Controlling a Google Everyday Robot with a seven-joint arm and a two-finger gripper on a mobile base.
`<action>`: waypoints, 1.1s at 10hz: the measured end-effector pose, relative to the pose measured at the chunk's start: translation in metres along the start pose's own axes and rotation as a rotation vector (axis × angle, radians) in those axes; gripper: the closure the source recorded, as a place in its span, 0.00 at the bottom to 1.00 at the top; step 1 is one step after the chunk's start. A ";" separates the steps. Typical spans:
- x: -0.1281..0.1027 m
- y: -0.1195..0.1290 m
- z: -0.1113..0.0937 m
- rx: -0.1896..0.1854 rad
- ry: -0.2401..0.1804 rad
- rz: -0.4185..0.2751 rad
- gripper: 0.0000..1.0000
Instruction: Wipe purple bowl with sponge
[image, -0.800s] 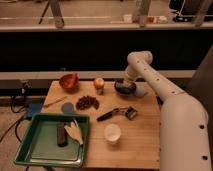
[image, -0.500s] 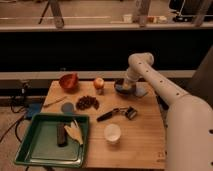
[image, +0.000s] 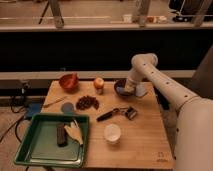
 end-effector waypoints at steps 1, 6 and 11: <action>0.006 0.000 -0.002 -0.007 0.041 0.021 1.00; 0.026 -0.028 -0.005 0.024 0.147 0.095 1.00; 0.019 -0.055 0.012 0.040 0.020 0.085 1.00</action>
